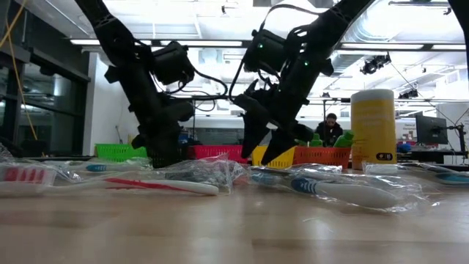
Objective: Pick & Place Travel size toiletries
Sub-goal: Put the black hair comb into the yellow basket
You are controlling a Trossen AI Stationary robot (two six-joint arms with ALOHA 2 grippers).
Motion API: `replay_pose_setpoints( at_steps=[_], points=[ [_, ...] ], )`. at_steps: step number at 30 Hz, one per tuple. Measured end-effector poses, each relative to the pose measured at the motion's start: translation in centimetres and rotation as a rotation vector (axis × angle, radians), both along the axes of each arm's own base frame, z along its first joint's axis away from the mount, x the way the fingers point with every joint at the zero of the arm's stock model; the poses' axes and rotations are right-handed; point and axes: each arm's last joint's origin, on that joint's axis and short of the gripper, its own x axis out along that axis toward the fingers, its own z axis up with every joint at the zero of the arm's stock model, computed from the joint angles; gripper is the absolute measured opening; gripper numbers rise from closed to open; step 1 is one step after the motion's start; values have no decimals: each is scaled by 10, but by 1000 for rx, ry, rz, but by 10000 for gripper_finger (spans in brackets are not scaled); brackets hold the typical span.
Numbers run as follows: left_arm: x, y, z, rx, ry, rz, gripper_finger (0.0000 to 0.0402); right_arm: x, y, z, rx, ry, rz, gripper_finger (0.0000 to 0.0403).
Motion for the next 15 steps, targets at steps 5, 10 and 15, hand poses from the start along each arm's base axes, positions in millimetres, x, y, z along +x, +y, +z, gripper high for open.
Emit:
replay_pose_setpoints(
  at_steps=[5,10,15],
  points=[
    [4,1,-7,2,6,6,0,0,0,0,10,-10,-25,278],
    [3,1,-8,0,14,7,0,-8,-3,-13,78,-39,-65,278],
    [3,1,-8,-1,18,6,0,-14,-9,-25,171,-182,-128,278]
  ],
)
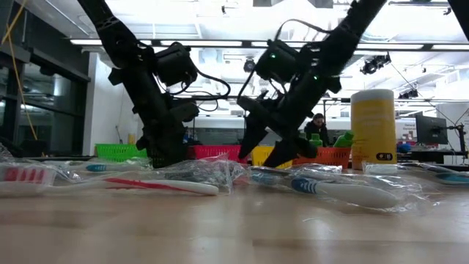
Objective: Pick & Place Travel size toiletries
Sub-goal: Put the black hair comb into the yellow basket
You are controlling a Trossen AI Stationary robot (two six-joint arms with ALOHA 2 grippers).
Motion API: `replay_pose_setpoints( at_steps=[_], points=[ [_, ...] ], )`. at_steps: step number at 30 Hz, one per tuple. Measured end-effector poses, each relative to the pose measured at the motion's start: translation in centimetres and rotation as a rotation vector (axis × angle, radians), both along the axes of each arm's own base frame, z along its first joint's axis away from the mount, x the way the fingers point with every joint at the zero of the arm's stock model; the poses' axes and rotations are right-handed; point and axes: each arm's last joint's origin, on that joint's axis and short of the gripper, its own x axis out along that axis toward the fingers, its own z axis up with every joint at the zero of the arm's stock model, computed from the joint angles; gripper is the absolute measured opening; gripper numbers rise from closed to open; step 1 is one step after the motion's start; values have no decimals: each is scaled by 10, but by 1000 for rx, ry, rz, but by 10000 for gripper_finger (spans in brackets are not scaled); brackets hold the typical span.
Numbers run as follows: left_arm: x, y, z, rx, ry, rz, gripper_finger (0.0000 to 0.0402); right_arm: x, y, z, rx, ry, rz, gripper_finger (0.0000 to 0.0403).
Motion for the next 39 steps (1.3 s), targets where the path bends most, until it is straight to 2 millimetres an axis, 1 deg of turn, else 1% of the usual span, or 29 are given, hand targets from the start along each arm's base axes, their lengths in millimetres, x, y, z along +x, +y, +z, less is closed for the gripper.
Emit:
replay_pose_setpoints(
  at_steps=[2,5,12,19,23,28,33,39],
  points=[
    [0,0,0,-1,3,0,0,-1,-2,-2,27,-48,-24,278],
    [0,0,0,-1,4,0,0,0,-2,-1,98,-96,-11,278],
    [0,0,-1,0,2,0,0,4,12,0,197,-123,-15,278],
    [0,0,-1,3,-5,0,0,4,11,0,160,-136,-160,278],
    [0,0,-1,3,-6,-1,0,4,11,0,208,-144,-210,278],
    [0,0,-1,5,-8,0,0,7,11,4,264,-143,-232,278],
    [1,0,-1,8,-7,1,0,12,9,9,248,-123,-255,278],
    [1,0,-1,13,-6,-3,0,10,9,5,252,-67,-290,278]
  ],
)
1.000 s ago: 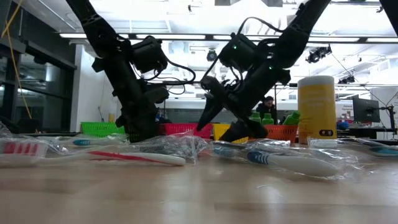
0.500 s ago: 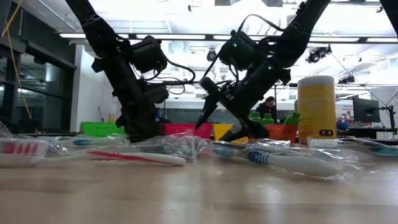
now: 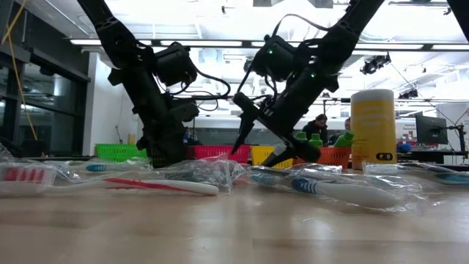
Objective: Pick & Place Travel size toiletries
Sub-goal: Put the black hair comb into the yellow basket
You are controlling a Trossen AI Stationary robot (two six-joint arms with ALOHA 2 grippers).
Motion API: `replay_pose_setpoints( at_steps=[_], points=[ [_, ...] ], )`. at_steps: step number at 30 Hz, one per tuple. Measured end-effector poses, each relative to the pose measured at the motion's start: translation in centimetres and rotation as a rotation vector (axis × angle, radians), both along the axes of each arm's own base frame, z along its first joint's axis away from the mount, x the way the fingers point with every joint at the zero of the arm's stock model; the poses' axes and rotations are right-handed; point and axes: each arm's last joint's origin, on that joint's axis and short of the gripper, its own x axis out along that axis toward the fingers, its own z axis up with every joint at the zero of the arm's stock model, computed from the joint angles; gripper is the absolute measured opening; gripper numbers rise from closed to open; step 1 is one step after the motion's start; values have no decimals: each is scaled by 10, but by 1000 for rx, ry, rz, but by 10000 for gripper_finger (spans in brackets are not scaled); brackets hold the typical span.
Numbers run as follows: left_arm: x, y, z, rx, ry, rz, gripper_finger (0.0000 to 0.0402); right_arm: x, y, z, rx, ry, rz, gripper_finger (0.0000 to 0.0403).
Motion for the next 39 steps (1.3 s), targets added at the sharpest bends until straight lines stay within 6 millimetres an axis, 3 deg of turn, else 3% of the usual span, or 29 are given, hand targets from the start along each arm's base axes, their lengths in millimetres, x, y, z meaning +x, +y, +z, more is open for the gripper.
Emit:
replay_pose_setpoints(
  at_steps=[14,23,32,39],
  points=[
    [0,0,0,3,1,3,0,20,0,-7,27,-7,15,278],
    [0,0,0,3,1,3,0,22,1,-6,18,-25,15,277],
    [0,0,0,3,1,3,0,25,3,-6,-3,-59,7,232],
    [0,0,0,3,1,3,0,26,3,-5,-5,-71,-7,220]
  ],
)
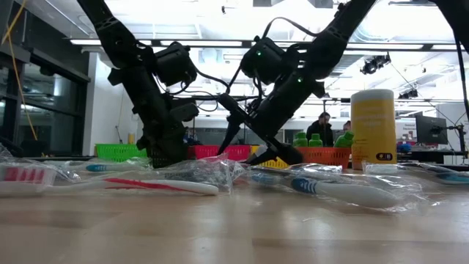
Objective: Pick & Place Travel size toiletries
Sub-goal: Put the black hair comb into the yellow basket
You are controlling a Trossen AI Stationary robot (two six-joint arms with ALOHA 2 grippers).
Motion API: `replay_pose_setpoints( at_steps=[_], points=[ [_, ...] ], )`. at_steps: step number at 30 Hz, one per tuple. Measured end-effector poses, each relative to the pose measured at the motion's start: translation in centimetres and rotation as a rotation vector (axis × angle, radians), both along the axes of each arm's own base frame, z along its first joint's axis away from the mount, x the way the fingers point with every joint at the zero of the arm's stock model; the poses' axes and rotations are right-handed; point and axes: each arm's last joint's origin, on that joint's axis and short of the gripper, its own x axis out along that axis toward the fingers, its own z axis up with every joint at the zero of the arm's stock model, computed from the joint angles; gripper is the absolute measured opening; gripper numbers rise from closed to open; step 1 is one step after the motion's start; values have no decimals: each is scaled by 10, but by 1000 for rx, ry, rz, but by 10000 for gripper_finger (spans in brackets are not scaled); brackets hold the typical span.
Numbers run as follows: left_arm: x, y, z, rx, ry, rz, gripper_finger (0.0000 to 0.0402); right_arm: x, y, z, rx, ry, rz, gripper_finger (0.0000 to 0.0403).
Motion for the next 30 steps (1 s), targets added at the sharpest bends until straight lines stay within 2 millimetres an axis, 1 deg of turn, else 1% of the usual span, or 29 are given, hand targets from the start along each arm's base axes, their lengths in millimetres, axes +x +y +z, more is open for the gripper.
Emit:
replay_pose_setpoints(
  at_steps=[12,15,25,30],
  points=[
    [0,0,0,0,-1,0,0,2,6,2,0,-22,17,219],
    [0,0,0,-1,-1,-1,0,2,7,2,0,-22,20,213],
    [0,0,0,-3,0,-2,0,2,8,2,10,-22,75,137],
    [0,0,0,-2,0,-1,0,2,8,2,2,-21,100,115]
  ],
)
